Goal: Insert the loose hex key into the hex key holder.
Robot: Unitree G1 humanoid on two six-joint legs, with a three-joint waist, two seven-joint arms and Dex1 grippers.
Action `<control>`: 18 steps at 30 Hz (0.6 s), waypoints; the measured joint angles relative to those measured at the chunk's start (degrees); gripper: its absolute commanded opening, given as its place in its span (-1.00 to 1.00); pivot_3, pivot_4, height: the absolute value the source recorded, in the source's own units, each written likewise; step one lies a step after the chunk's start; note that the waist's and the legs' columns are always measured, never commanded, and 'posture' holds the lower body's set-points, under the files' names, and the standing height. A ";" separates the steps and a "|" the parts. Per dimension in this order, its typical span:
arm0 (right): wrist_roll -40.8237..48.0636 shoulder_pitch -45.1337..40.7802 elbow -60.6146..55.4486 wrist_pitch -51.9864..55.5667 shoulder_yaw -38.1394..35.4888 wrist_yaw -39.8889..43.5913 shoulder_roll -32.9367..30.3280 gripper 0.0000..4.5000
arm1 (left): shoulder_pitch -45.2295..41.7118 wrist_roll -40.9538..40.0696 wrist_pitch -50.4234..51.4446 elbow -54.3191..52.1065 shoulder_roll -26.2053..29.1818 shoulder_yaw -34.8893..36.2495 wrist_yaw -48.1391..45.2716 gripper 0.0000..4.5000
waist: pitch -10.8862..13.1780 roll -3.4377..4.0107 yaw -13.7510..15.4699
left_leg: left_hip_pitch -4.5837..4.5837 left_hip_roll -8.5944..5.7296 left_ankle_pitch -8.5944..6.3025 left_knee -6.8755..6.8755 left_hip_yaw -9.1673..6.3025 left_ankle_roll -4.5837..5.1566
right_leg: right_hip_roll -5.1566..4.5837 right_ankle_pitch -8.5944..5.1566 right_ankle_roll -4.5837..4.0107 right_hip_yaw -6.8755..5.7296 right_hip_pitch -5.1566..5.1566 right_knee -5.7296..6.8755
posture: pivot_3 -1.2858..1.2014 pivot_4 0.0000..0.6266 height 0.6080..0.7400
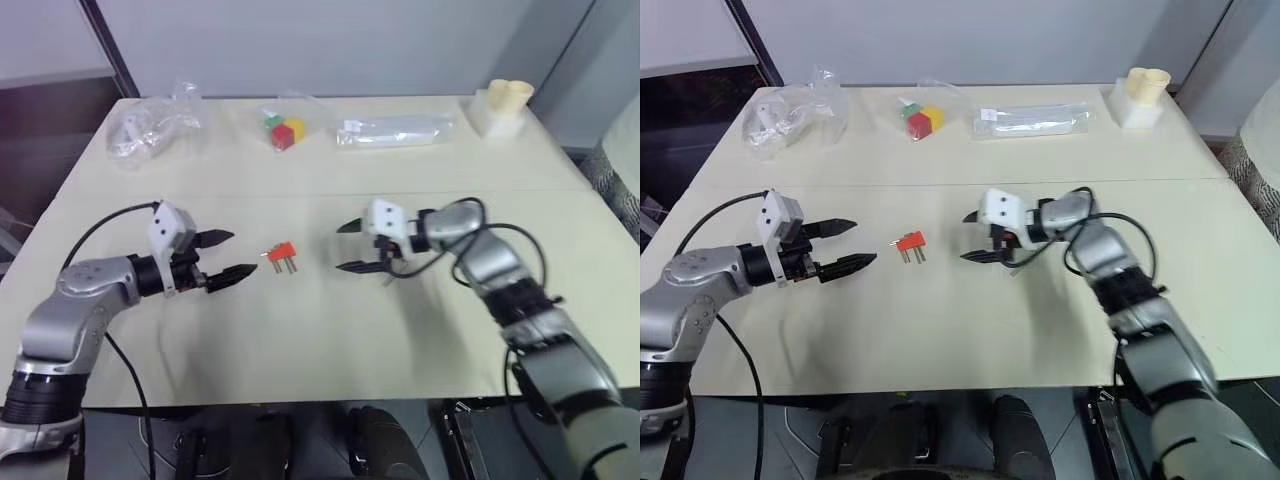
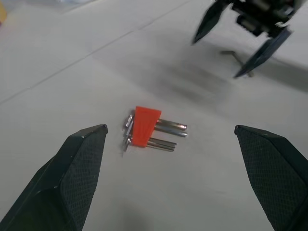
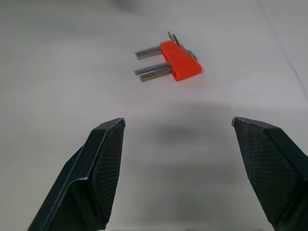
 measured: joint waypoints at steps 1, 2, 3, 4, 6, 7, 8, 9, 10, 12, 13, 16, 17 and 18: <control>-2.28 -2.69 6.24 -3.71 0.66 -1.21 1.95 0.64 | 1.25 -0.03 0.06 -0.88 -0.26 0.00 0.46 0.98 | 0.01 -0.01 -0.03 | 0.00 0.00 0.01 -0.02 -0.01 -0.03 | 0.00 0.00 0.00 0.04 -0.02 0.00 | 0.03 -0.52 1.00; -3.27 -4.14 9.39 -5.73 0.73 -2.05 3.00 0.64 | 1.87 -0.04 0.12 -1.35 -0.41 0.04 0.75 0.98 | 0.02 0.00 0.03 | -0.01 0.00 0.03 -0.04 -0.01 -0.06 | -0.01 0.00 -0.01 0.04 -0.03 0.00 | 0.03 -0.52 1.00; -4.37 -6.22 13.90 -7.83 0.69 -3.20 4.72 0.64 | 2.79 -0.04 0.14 -2.03 -0.46 0.23 1.27 0.98 | 0.02 0.00 0.05 | 0.00 0.00 0.04 -0.05 -0.02 -0.09 | -0.02 0.00 -0.01 0.05 -0.03 0.00 | 0.03 -0.52 1.00; -5.19 -8.15 17.88 -9.61 0.58 -4.30 6.49 0.64 | 3.49 -0.05 0.18 -2.74 -0.59 0.28 1.77 0.98 | 0.02 0.00 0.02 | 0.00 0.00 0.08 -0.08 -0.02 -0.16 | -0.04 0.01 -0.02 0.06 -0.04 0.00 | 0.03 -0.52 1.00; -6.78 -11.45 23.86 -12.52 0.34 -6.15 9.63 0.64 | 4.32 -0.05 0.23 -3.90 -0.74 0.31 2.57 0.98 | 0.02 0.00 0.05 | 0.00 0.00 0.15 -0.10 -0.04 -0.29 | -0.06 0.01 -0.03 0.06 -0.05 0.01 | 0.03 -0.52 1.00; -7.08 -12.29 25.44 -13.40 0.28 -6.68 10.58 0.64 | 4.53 -0.05 0.27 -4.35 -0.74 0.35 2.82 0.98 | 0.02 0.00 0.06 | 0.00 0.00 0.14 -0.13 -0.05 -0.29 | -0.06 0.01 -0.03 0.06 -0.06 0.01 | 0.03 -0.52 1.00; -7.84 -13.15 27.21 -14.27 0.28 -7.21 11.48 0.64 | 4.84 -0.07 0.41 -4.91 -0.74 0.40 3.05 0.98 | 0.02 0.01 0.06 | 0.01 0.00 0.14 -0.14 -0.06 -0.29 | -0.07 0.01 -0.03 0.06 -0.06 0.01 | 0.03 -0.52 1.00; -8.46 -13.70 28.51 -14.87 0.26 -7.71 12.11 0.64 | 5.11 -0.10 0.62 -5.16 -0.73 0.47 3.23 0.98 | 0.02 0.01 0.07 | 0.01 -0.02 0.14 -0.17 -0.06 -0.29 | -0.09 0.01 -0.03 0.06 -0.07 0.01 | 0.03 -0.52 1.00; -9.20 -14.21 29.96 -15.55 0.25 -8.26 12.85 0.64 | 5.53 -0.11 0.75 -5.36 -0.73 0.54 3.57 0.98 | 0.02 0.01 0.00 | 0.01 -0.02 0.15 -0.19 -0.05 -0.30 | -0.09 0.02 -0.03 0.06 -0.09 0.01 | 0.03 -0.52 1.00; -10.57 -14.38 31.73 -16.51 0.26 -9.03 13.77 0.64 | 6.03 -0.12 0.93 -5.57 -0.73 0.71 4.03 0.98 | 0.02 0.01 0.00 | 0.01 -0.02 0.16 -0.25 -0.05 -0.33 | -0.09 0.02 -0.04 0.06 -0.12 0.01 | 0.03 -0.52 1.00; -11.34 -14.38 32.55 -16.85 0.31 -9.26 14.14 0.64 | 6.22 -0.13 0.97 -5.71 -0.73 0.92 4.14 0.98 | 0.02 0.02 -0.01 | 0.01 -0.02 0.18 -0.28 -0.05 -0.35 | -0.09 0.02 -0.04 0.06 -0.15 0.02 | 0.03 -0.52 1.00; -13.67 -14.38 34.00 -18.24 0.48 -10.02 14.44 0.64 | 6.40 -0.14 1.03 -6.41 -0.71 1.13 4.42 0.98 | 0.02 0.02 -0.03 | 0.03 -0.02 0.24 -0.46 -0.05 -0.45 | -0.08 0.03 -0.07 0.06 -0.20 0.02 | 0.03 -0.52 1.00; -14.14 -14.38 34.25 -18.43 0.47 -10.26 14.48 0.64 | 6.40 -0.15 1.06 -6.68 -0.71 1.14 4.59 0.98 | 0.02 0.02 -0.05 | 0.03 -0.02 0.25 -0.51 -0.05 -0.48 | -0.08 0.04 -0.08 0.06 -0.22 0.02 | 0.03 -0.52 1.00; -14.60 -14.38 34.47 -18.88 0.36 -10.46 14.57 0.64 | 6.45 -0.18 1.11 -7.04 -0.71 1.17 4.77 0.98 | 0.02 0.02 -0.09 | 0.05 -0.02 0.27 -0.58 -0.05 -0.50 | -0.08 0.04 -0.08 0.06 -0.24 0.02 | 0.03 -0.52 1.00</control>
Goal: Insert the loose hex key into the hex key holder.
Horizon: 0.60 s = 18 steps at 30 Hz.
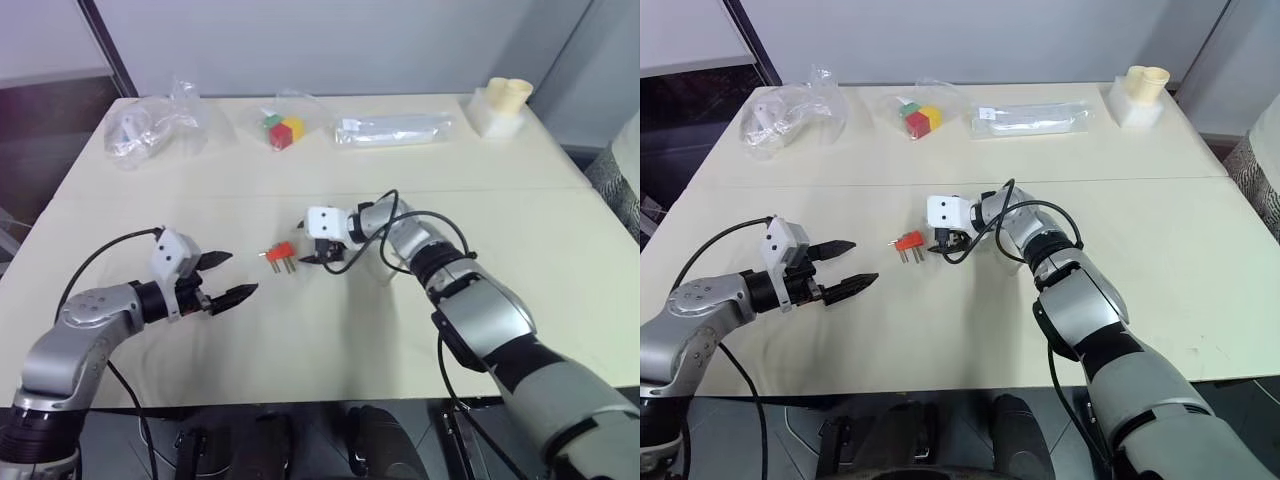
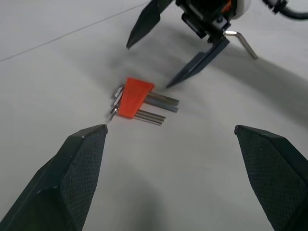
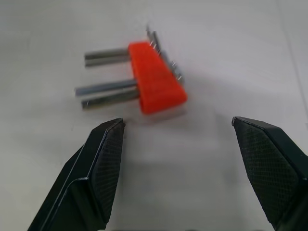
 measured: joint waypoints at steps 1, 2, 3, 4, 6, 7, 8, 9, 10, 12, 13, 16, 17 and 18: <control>-0.35 0.00 0.06 -0.36 -0.08 -0.24 0.20 0.64 | 0.04 -0.04 0.03 -0.21 0.00 0.02 0.12 0.98 | 0.00 0.01 -0.02 | 0.03 0.00 0.02 -0.06 0.00 -0.03 | 0.01 0.00 -0.01 0.00 -0.01 0.00 | 0.03 -0.52 1.00; -0.63 0.00 0.13 -0.57 -0.17 -0.46 0.39 0.64 | 0.06 -0.05 0.06 -0.33 0.00 0.04 0.26 0.98 | 0.00 0.01 -0.04 | 0.04 0.01 0.03 -0.09 0.00 -0.05 | 0.02 0.00 -0.01 0.00 -0.01 0.01 | 0.03 -0.52 1.00; -0.77 0.00 0.31 -0.74 -0.27 -0.74 0.54 0.64 | 0.07 -0.05 0.07 -0.44 0.00 0.04 0.35 0.98 | 0.00 0.01 -0.08 | 0.05 0.01 0.03 -0.11 -0.01 -0.06 | 0.03 0.00 -0.01 0.00 -0.01 0.01 | 0.03 -0.52 1.00; -0.89 0.00 0.41 -0.92 -0.31 -0.94 0.62 0.64 | 0.07 -0.05 0.07 -0.48 0.02 0.04 0.37 0.98 | -0.01 0.01 -0.16 | 0.05 0.01 0.04 -0.11 -0.01 -0.06 | 0.03 0.00 -0.02 0.00 -0.01 0.01 | 0.03 -0.52 1.00; -1.19 0.00 0.65 -0.99 -0.79 -1.18 0.89 0.64 | 0.07 -0.04 0.10 -0.48 0.19 0.04 0.38 0.98 | -0.01 0.01 -0.29 | 0.05 0.01 0.04 -0.11 -0.01 -0.06 | 0.04 0.01 -0.02 0.00 -0.01 0.02 | 0.03 -0.52 1.00; -1.20 0.00 0.78 -0.99 -0.90 -1.36 1.04 0.64 | 0.07 -0.04 0.10 -0.48 0.25 0.04 0.37 0.98 | -0.01 0.01 -0.39 | 0.05 0.01 0.04 -0.11 -0.01 -0.06 | 0.04 0.01 -0.02 0.00 -0.01 0.02 | 0.03 -0.52 1.00; -1.20 0.00 0.92 -0.95 -1.11 -1.49 1.22 0.64 | 0.05 -0.04 0.10 -0.48 0.28 0.04 0.37 0.98 | -0.01 0.01 -0.61 | 0.05 0.01 0.04 -0.11 -0.01 -0.06 | 0.04 0.01 -0.02 0.00 -0.01 0.03 | 0.03 -0.52 1.00; -1.20 0.00 1.09 -0.86 -1.43 -1.59 1.58 0.64 | 0.05 -0.03 0.12 -0.48 0.36 0.04 0.37 0.98 | -0.01 0.01 -0.75 | 0.05 0.01 0.04 -0.12 -0.02 -0.06 | 0.04 0.01 -0.02 -0.01 -0.01 0.03 | 0.03 -0.52 1.00; -1.20 0.00 1.18 -0.74 -1.73 -1.61 2.02 0.64 | -0.03 -0.03 0.12 -0.48 0.39 0.04 0.36 0.98 | -0.01 0.01 -0.94 | 0.05 0.01 0.04 -0.12 -0.02 -0.06 | 0.04 0.01 -0.02 -0.01 -0.01 0.04 | 0.03 -0.52 1.00; -1.20 0.00 1.42 -0.37 -2.22 -1.59 2.65 0.64 | -0.21 -0.02 0.12 -0.48 0.41 0.03 0.37 0.98 | -0.01 0.01 -1.18 | 0.05 0.01 0.04 -0.13 -0.02 -0.07 | 0.04 0.01 -0.02 -0.01 -0.02 0.05 | 0.03 -0.52 1.00; -1.19 0.00 1.48 -0.18 -2.44 -1.55 2.86 0.64 | -0.25 -0.02 0.12 -0.48 0.41 0.03 0.37 0.98 | 0.00 0.01 -1.25 | 0.05 0.01 0.04 -0.13 -0.02 -0.07 | 0.04 0.01 -0.02 -0.01 -0.02 0.05 | 0.03 -0.52 1.00; -1.17 0.00 1.64 0.64 -3.09 -1.51 3.36 0.64 | -0.51 0.07 0.12 -0.45 0.41 0.02 0.38 0.98 | -0.01 0.01 -1.29 | 0.05 0.01 0.04 -0.14 -0.02 -0.07 | 0.04 0.01 -0.02 -0.01 -0.03 0.05 | 0.03 -0.52 1.00; -1.14 0.00 1.72 1.10 -3.42 -1.48 3.77 0.64 | -0.60 0.09 0.12 -0.45 0.41 0.02 0.39 0.98 | -0.01 0.01 -1.29 | 0.05 0.01 0.04 -0.14 -0.03 -0.07 | 0.04 0.01 -0.02 -0.01 -0.03 0.05 | 0.03 -0.52 1.00; -1.06 0.00 1.93 1.66 -4.07 -1.41 4.37 0.64 | -0.63 0.11 0.12 -0.45 0.41 0.01 0.41 0.98 | 0.00 0.01 -1.29 | 0.05 0.01 0.04 -0.14 -0.03 -0.07 | 0.04 0.01 -0.02 -0.01 -0.03 0.06 | 0.03 -0.52 1.00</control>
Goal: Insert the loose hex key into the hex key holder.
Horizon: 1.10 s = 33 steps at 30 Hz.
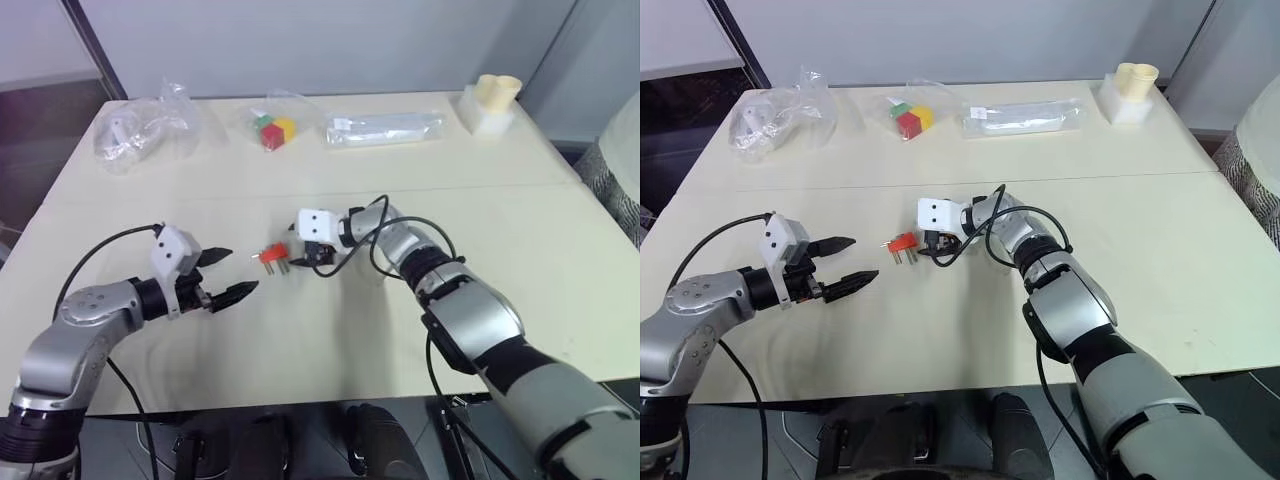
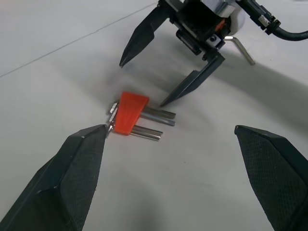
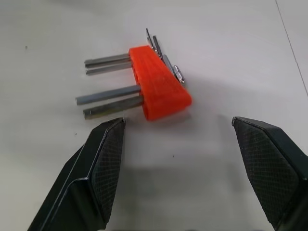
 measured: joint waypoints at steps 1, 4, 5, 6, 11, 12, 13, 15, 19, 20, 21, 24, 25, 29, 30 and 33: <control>0.06 0.00 0.26 0.68 -0.48 0.10 0.66 0.64 | -0.01 0.02 0.00 0.00 0.00 -0.02 0.02 0.98 | 0.00 0.00 -0.01 | 0.00 0.00 0.00 0.00 0.00 0.00 | 0.00 0.00 0.00 0.00 0.00 0.00 | 0.03 -0.52 1.00; 0.46 0.00 0.83 2.35 -1.85 0.56 1.67 0.64 | -0.01 0.11 0.00 0.01 0.00 -0.04 0.05 0.98 | 0.00 0.00 -0.01 | 0.00 0.00 0.00 -0.01 0.00 0.00 | 0.00 0.00 0.00 0.00 -0.01 0.01 | 0.03 -0.52 1.00; 0.49 0.00 0.97 2.88 -2.38 0.58 1.88 0.64 | -0.02 0.14 -0.01 0.01 0.00 -0.04 0.06 0.98 | 0.00 0.00 -0.01 | 0.00 0.00 0.00 -0.01 0.00 0.00 | 0.00 0.00 0.00 0.00 -0.01 0.01 | 0.03 -0.52 1.00; 0.52 -0.01 1.04 3.49 -2.78 0.59 2.19 0.64 | -0.02 0.23 -0.04 0.02 0.00 -0.06 0.08 0.98 | 0.00 0.00 -0.02 | 0.00 0.00 0.00 -0.01 0.00 0.00 | 0.00 0.00 0.00 0.00 -0.01 0.01 | 0.03 -0.52 1.00; 0.57 -0.30 1.88 6.14 -4.67 0.49 4.21 0.64 | -0.38 1.26 -0.10 0.11 -0.01 -0.17 0.22 0.98 | 0.00 0.00 -0.05 | 0.00 0.00 0.00 -0.02 0.00 -0.01 | 0.00 0.00 0.00 0.00 -0.02 0.01 | 0.03 -0.52 1.00; 0.57 -0.30 1.90 6.53 -4.82 0.45 4.69 0.64 | -0.46 1.34 -0.16 0.15 -0.01 -0.17 0.22 0.98 | 0.00 0.00 -0.06 | 0.00 0.00 0.00 -0.03 0.00 -0.01 | 0.00 0.00 0.00 0.00 -0.03 0.02 | 0.03 -0.52 1.00; 0.56 -0.30 1.91 6.95 -5.00 0.43 5.08 0.64 | -0.53 1.39 -0.25 0.25 -0.01 -0.18 0.20 0.98 | 0.00 0.00 -0.08 | 0.00 0.00 0.01 -0.04 0.00 -0.01 | 0.00 0.00 0.00 0.00 -0.03 0.02 | 0.03 -0.52 1.00; 0.47 -0.30 1.92 7.29 -5.21 0.44 5.39 0.64 | -0.55 1.57 -0.34 0.48 -0.01 -0.17 0.21 0.98 | 0.00 0.01 -0.10 | 0.00 0.00 0.01 -0.04 0.00 -0.02 | 0.00 0.00 0.00 0.00 -0.04 0.03 | 0.03 -0.52 1.00; 0.41 -0.28 1.92 7.85 -5.55 0.49 6.11 0.64 | -0.46 2.06 -0.72 0.55 -0.01 -0.15 0.22 0.98 | 0.00 0.00 -0.08 | 0.00 0.00 0.01 -0.04 0.00 -0.02 | 0.00 0.00 0.00 0.00 -0.04 0.03 | 0.03 -0.52 1.00; 0.41 -0.27 1.92 7.94 -5.60 0.49 6.28 0.64 | -0.36 2.23 -0.85 0.55 -0.01 -0.15 0.23 0.98 | 0.00 0.01 -0.09 | 0.00 0.00 0.01 -0.04 0.00 -0.02 | 0.00 0.00 0.00 0.00 -0.05 0.04 | 0.03 -0.52 1.00; 0.42 -0.22 1.92 8.01 -5.74 0.46 6.42 0.64 | -0.21 2.41 -1.16 0.55 -0.02 -0.15 0.29 0.98 | -0.01 0.01 -0.10 | 0.00 0.00 0.01 -0.05 0.00 -0.02 | 0.00 0.00 0.00 0.01 -0.05 0.04 | 0.03 -0.52 1.00; 0.45 0.09 1.92 8.08 -6.19 0.16 6.90 0.64 | 0.17 2.55 -1.35 0.55 -0.02 -0.13 0.66 0.98 | -0.01 0.01 -0.10 | 0.00 0.00 0.01 -0.05 0.00 -0.02 | 0.00 0.00 0.00 0.01 -0.05 0.04 | 0.03 -0.52 1.00; 0.47 0.22 1.92 8.11 -6.40 -0.19 7.14 0.64 | 0.22 2.58 -1.44 0.55 -0.02 -0.13 0.77 0.98 | -0.01 0.01 -0.09 | 0.00 0.00 0.01 -0.05 0.00 -0.02 | 0.00 0.00 0.00 0.01 -0.05 0.05 | 0.03 -0.52 1.00; 0.49 0.66 1.92 8.17 -7.10 -1.00 7.31 0.64 | 0.22 2.85 -1.83 0.84 -0.03 -0.13 1.11 0.98 | -0.01 0.01 -0.11 | 0.00 0.00 0.01 -0.05 0.00 -0.03 | 0.00 0.00 0.00 0.00 -0.05 0.05 | 0.03 -0.52 1.00; 0.50 0.85 1.91 8.16 -7.21 -1.20 7.33 0.64 | 0.22 2.91 -1.89 1.08 -0.05 -0.13 1.13 0.98 | -0.01 0.01 -0.11 | 0.00 0.00 0.01 -0.05 0.00 -0.03 | 0.00 0.00 0.00 0.01 -0.05 0.05 | 0.03 -0.52 1.00; 0.52 1.40 1.88 8.12 -7.41 -1.66 7.37 0.64 | 0.18 3.07 -2.40 1.79 -0.32 -0.14 1.13 0.98 | -0.03 0.02 -0.11 | 0.02 0.00 0.02 -0.05 0.00 -0.04 | 0.00 0.00 0.00 0.01 -0.05 0.07 | 0.03 -0.52 1.00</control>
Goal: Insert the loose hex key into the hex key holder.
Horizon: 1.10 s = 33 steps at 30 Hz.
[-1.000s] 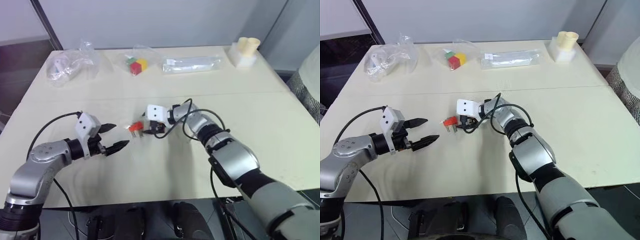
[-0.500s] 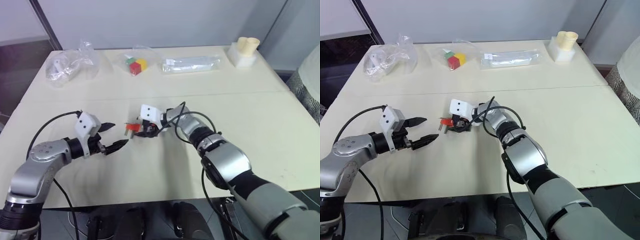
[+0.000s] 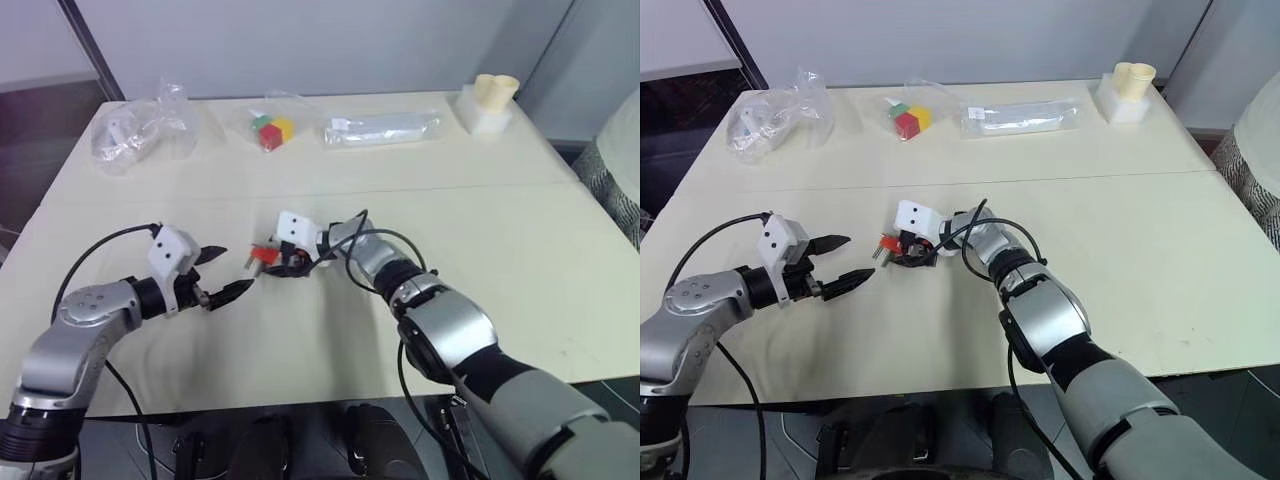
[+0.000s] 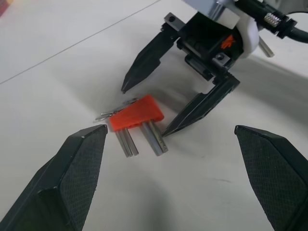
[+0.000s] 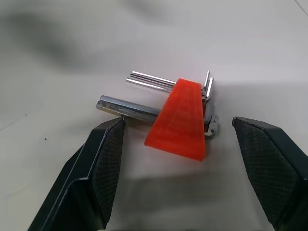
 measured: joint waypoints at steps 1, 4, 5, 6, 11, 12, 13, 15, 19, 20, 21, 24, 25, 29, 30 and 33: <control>-0.01 0.10 -0.04 -0.03 -0.01 -0.15 0.00 0.64 | -0.01 0.05 -0.20 0.10 -0.03 -0.01 -0.03 0.98 | 0.00 0.00 0.00 | 0.01 0.00 0.00 0.00 0.00 -0.01 | 0.00 0.00 0.00 0.00 0.00 0.01 | 0.03 -0.52 1.00; -0.03 0.71 -0.30 -0.13 0.02 -0.96 -0.02 0.64 | -0.06 0.38 -0.66 0.78 -0.03 -0.04 -0.39 0.98 | -0.04 0.02 0.00 | 0.06 0.00 0.01 0.00 0.00 -0.02 | 0.00 0.00 0.00 0.00 0.01 0.08 | 0.03 -0.52 1.00; -0.06 0.85 -0.45 -0.13 0.09 -1.27 0.00 0.64 | -0.17 0.56 -0.72 1.15 -0.03 -0.07 -0.75 0.98 | -0.05 0.03 -0.01 | 0.07 0.00 0.02 0.00 0.00 -0.03 | 0.00 0.00 -0.01 0.00 0.01 0.10 | 0.03 -0.52 1.00; -0.08 0.97 -0.59 -0.12 0.19 -1.52 0.00 0.64 | -0.38 0.62 -0.79 1.42 -0.03 -0.13 -1.20 0.98 | -0.06 0.02 0.00 | 0.08 0.00 0.03 0.00 0.00 -0.05 | 0.00 0.00 -0.01 0.00 0.01 0.13 | 0.03 -0.52 1.00; -0.09 1.26 -0.64 0.20 0.22 -3.02 0.36 0.64 | -2.79 0.93 -1.50 2.96 0.12 -0.71 -2.59 0.98 | -0.08 0.01 0.00 | 0.20 0.00 0.05 0.02 0.00 -0.09 | 0.00 0.00 -0.03 0.00 0.03 0.33 | 0.03 -0.52 1.00; -0.10 1.34 -0.64 0.18 0.28 -3.48 0.47 0.64 | -3.08 1.05 -1.59 3.15 0.16 -0.77 -2.78 0.98 | -0.08 0.01 -0.03 | 0.24 0.00 0.05 0.02 0.01 -0.09 | 0.00 0.00 -0.03 0.01 0.03 0.41 | 0.03 -0.52 1.00; -0.12 1.39 -0.65 0.18 0.35 -3.79 0.55 0.64 | -3.12 1.13 -1.63 3.24 0.20 -0.83 -2.94 0.98 | -0.08 0.02 -0.06 | 0.29 0.00 0.05 0.02 0.01 -0.09 | 0.00 0.00 -0.04 0.02 0.03 0.49 | 0.03 -0.52 1.00; -0.21 1.43 -0.72 0.32 0.64 -4.79 0.66 0.64 | -3.11 1.35 -1.64 3.48 0.20 -1.01 -3.44 0.98 | -0.08 0.01 -0.02 | 0.35 0.00 0.05 0.02 0.01 -0.09 | 0.00 -0.01 -0.05 0.02 0.03 0.61 | 0.03 -0.52 1.00; -1.10 1.82 -1.71 0.46 1.96 -7.15 0.73 0.64 | -3.11 1.93 -1.65 3.71 0.20 -1.03 -3.75 0.98 | -0.09 0.01 0.02 | 0.53 0.00 0.07 0.02 0.01 -0.11 | 0.00 -0.04 -0.11 0.02 0.17 0.66 | 0.03 -0.52 1.00; -1.45 1.98 -1.92 0.39 2.44 -7.88 0.72 0.64 | -3.12 1.97 -1.65 3.72 0.20 -1.03 -3.80 0.98 | -0.09 0.01 0.02 | 0.65 0.00 0.07 0.01 0.01 -0.11 | 0.00 -0.05 -0.12 0.02 0.27 0.67 | 0.03 -0.52 1.00; -1.98 2.17 -2.37 0.37 3.09 -8.94 0.72 0.64 | -3.12 2.01 -1.65 3.74 0.20 -1.03 -3.82 0.98 | -0.10 0.01 0.06 | 0.81 0.00 0.07 -0.02 0.01 -0.11 | 0.00 -0.06 -0.15 0.02 0.43 0.67 | 0.03 -0.52 1.00; -4.18 2.80 -3.65 -0.76 5.63 -12.67 0.76 0.64 | -3.12 2.04 -1.65 3.76 0.20 -1.03 -3.81 0.98 | -0.22 0.03 0.11 | 1.09 0.00 0.07 -0.04 0.00 -0.11 | 0.00 -0.14 -0.27 0.02 0.73 0.67 | 0.03 -0.52 1.00; -4.49 2.97 -3.85 -0.99 6.07 -13.33 0.75 0.64 | -3.12 2.04 -1.65 3.76 0.20 -1.03 -3.81 0.98 | -0.26 0.02 0.14 | 1.13 0.00 0.07 -0.03 -0.01 -0.11 | 0.02 -0.14 -0.28 0.01 0.78 0.67 | 0.03 -0.52 1.00; -4.53 3.21 -3.97 -0.99 6.30 -13.57 0.74 0.64 | -3.12 2.06 -1.65 3.76 0.19 -1.03 -3.77 0.98 | -0.30 0.03 0.17 | 1.29 0.00 0.07 -0.03 -0.05 -0.10 | 0.04 -0.16 -0.30 0.00 0.97 0.67 | 0.03 -0.52 1.00; -4.52 3.20 -3.99 -0.99 6.29 -13.42 0.72 0.64 | -3.12 2.06 -1.65 3.76 0.19 -1.03 -3.77 0.98 | -0.31 0.03 0.17 | 1.29 0.00 0.07 -0.03 -0.05 -0.10 | 0.04 -0.16 -0.30 0.00 0.97 0.66 | 0.03 -0.52 1.00; -4.44 3.08 -4.04 -0.67 6.28 -12.43 0.67 0.64 | -3.22 2.07 -1.65 3.76 0.19 -1.03 -3.76 0.98 | -0.31 0.03 0.17 | 1.29 0.00 0.07 -0.03 -0.06 -0.10 | 0.04 -0.16 -0.30 -0.01 0.97 0.66 | 0.03 -0.52 1.00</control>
